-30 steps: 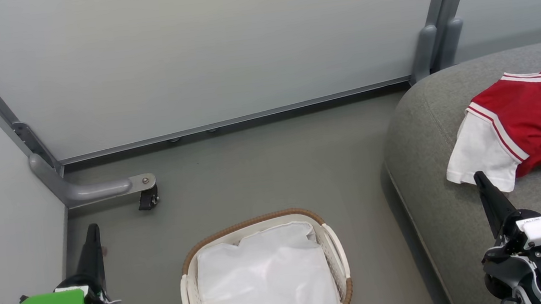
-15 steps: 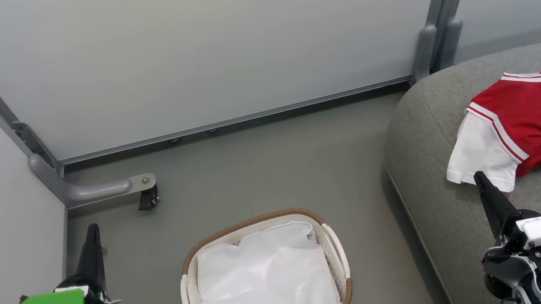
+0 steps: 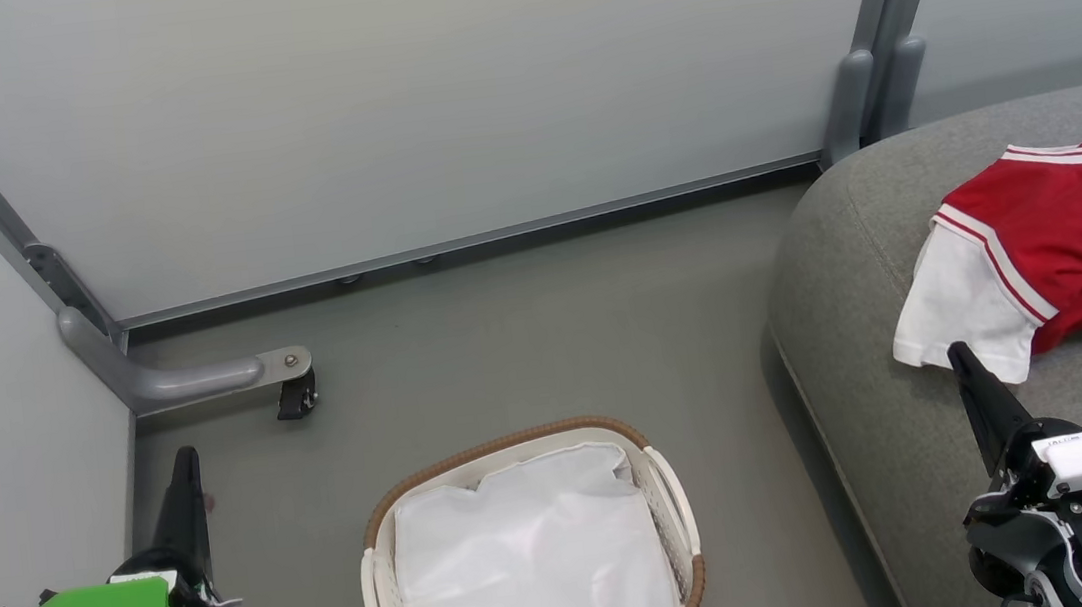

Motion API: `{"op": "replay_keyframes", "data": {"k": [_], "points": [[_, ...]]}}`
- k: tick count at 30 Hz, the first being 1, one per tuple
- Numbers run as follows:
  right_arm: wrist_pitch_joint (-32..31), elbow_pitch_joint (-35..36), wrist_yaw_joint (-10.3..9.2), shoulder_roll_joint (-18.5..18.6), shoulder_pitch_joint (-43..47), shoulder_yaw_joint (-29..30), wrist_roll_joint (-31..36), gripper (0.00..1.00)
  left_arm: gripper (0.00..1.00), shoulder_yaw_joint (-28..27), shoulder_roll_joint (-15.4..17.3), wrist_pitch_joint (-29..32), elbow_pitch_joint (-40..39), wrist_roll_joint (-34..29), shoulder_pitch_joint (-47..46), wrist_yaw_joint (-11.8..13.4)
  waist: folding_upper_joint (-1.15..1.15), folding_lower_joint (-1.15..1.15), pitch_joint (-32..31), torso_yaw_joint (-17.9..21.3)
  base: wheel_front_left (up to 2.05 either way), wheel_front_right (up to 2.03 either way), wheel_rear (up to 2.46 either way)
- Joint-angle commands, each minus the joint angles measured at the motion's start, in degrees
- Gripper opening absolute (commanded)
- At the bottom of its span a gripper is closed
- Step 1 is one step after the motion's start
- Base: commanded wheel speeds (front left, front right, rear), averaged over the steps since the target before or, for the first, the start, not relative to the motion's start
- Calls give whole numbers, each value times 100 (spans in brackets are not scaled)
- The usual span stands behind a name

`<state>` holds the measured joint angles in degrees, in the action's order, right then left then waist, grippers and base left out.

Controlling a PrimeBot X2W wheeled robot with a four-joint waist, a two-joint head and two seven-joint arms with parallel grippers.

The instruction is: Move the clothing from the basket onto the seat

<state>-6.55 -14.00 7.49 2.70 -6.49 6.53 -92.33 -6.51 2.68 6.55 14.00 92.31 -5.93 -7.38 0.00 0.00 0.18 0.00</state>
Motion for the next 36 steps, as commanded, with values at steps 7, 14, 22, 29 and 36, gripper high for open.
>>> {"op": "replay_keyframes", "data": {"k": [7, 14, 22, 29, 36], "points": [[-17, 14, 0, 34, 63, 12, -18, 0, 0, -9, 38, 19, -8, 19, -57, -21, 0, 0, 0, 0, 0, 0, 0], [-17, 14, 0, 34, 63, 12, -18, 0, 0, -9, 38, 19, -9, 19, -57, -21, 0, 0, 0, 0, 0, 0, 0], [-17, 14, 0, 34, 63, 12, -18, 0, 0, -8, 38, 18, -9, 19, -57, -21, 0, 0, 0, 0, 0, 0, 0], [-17, 14, -1, 34, 63, 12, -19, 0, 0, -8, 38, 18, -9, 19, -57, -21, 0, 0, 0, 0, 0, 0, 0], [-17, 14, 0, 34, 63, 12, -18, 0, 0, -8, 38, 18, -8, 19, -57, -21, 0, 0, 0, 0, 0, 0, 0]]}}
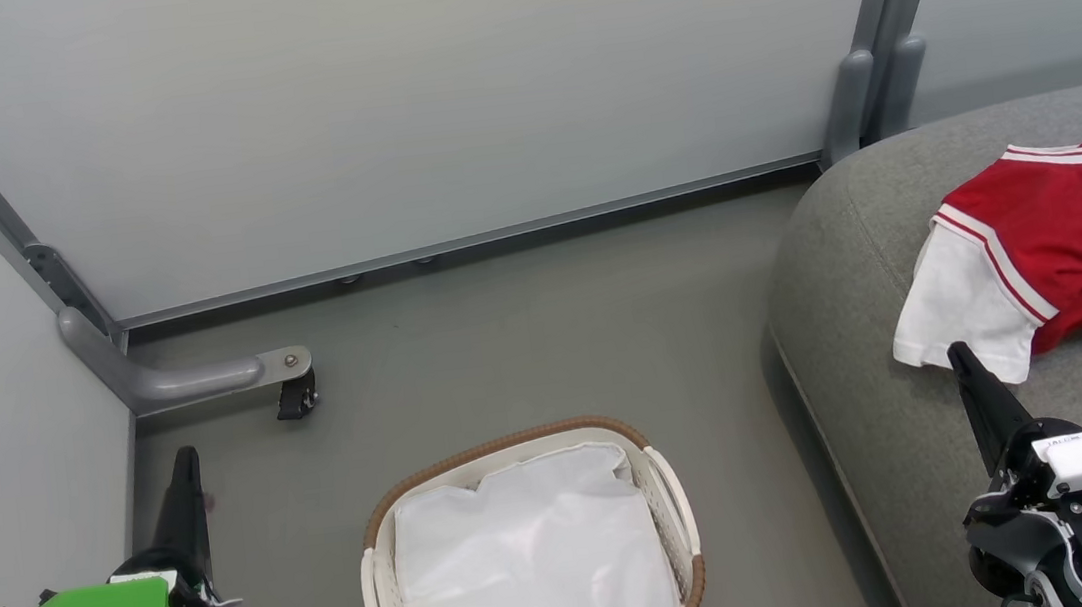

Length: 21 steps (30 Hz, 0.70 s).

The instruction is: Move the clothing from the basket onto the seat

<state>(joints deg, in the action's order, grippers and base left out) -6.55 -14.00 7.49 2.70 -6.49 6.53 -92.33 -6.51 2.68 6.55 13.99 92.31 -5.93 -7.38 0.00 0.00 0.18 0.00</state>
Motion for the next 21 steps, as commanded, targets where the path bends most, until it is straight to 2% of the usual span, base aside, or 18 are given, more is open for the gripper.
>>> {"op": "replay_keyframes", "data": {"k": [1, 21], "points": [[-17, 14, 0, 34, 63, 12, -18, 0, 0, -8, 38, 18, -7, 19, -57, -21, 0, 0, 0, 0, 0, 0, 0], [-16, 14, 0, 34, 64, 11, -18, 0, 0, -8, 38, 18, -8, 20, -57, -21, 0, 0, 0, 0, 0, 0, 0]]}}
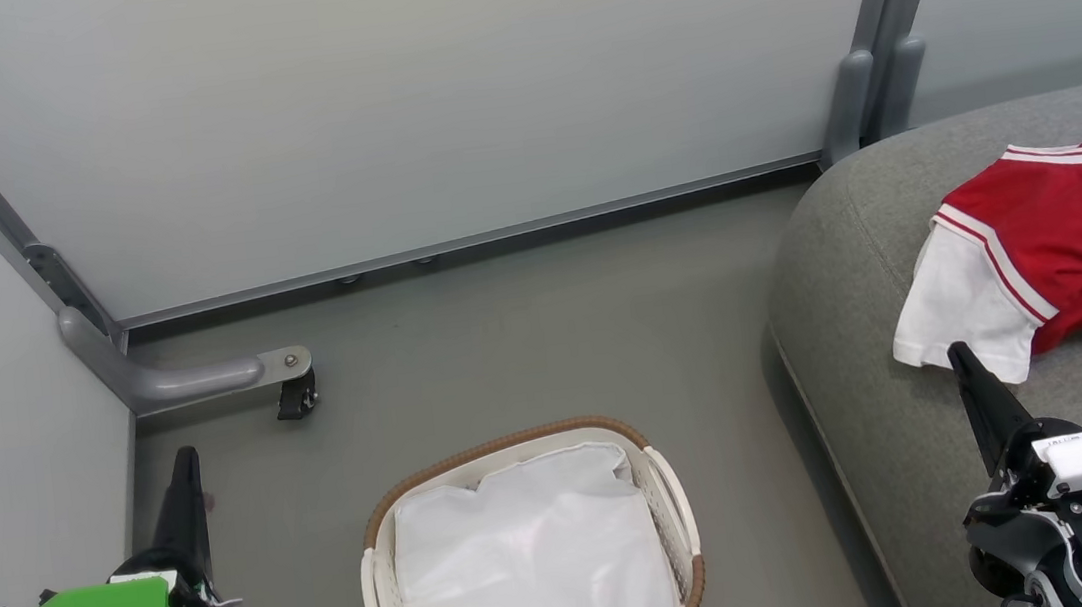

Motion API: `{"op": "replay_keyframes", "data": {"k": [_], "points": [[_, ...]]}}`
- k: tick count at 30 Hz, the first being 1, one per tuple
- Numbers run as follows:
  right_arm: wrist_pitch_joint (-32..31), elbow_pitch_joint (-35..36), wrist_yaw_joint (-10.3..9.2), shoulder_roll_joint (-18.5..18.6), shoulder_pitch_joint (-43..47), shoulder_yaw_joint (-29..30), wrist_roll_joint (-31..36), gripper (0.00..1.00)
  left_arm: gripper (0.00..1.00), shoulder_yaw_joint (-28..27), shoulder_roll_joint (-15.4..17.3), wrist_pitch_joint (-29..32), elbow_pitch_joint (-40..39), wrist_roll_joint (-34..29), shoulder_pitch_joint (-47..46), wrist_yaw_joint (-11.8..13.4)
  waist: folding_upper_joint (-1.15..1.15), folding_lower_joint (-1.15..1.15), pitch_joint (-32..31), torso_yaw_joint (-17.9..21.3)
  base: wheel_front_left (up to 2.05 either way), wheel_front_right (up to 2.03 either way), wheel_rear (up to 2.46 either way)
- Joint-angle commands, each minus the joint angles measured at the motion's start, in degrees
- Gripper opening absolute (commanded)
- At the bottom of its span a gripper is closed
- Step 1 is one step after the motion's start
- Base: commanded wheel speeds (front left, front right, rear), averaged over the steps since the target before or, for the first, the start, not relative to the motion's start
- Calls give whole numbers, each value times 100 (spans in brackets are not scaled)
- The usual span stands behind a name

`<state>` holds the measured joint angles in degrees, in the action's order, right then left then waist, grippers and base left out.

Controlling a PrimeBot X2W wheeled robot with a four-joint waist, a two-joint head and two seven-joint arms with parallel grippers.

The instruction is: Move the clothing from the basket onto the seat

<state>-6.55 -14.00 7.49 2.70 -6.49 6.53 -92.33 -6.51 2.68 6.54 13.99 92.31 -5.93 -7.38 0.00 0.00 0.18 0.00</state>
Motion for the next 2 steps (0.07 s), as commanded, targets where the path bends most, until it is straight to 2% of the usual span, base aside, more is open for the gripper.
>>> {"op": "replay_keyframes", "data": {"k": [1, 2], "points": [[-16, 14, 0, 34, 64, 11, -18, 0, 0, -8, 38, 19, -8, 20, -57, -21, 0, 0, 0, 0, 0, 0, 0], [-16, 14, 0, 34, 64, 11, -18, 0, 0, -8, 38, 19, -8, 20, -57, -21, 0, 0, 0, 0, 0, 0, 0]]}}
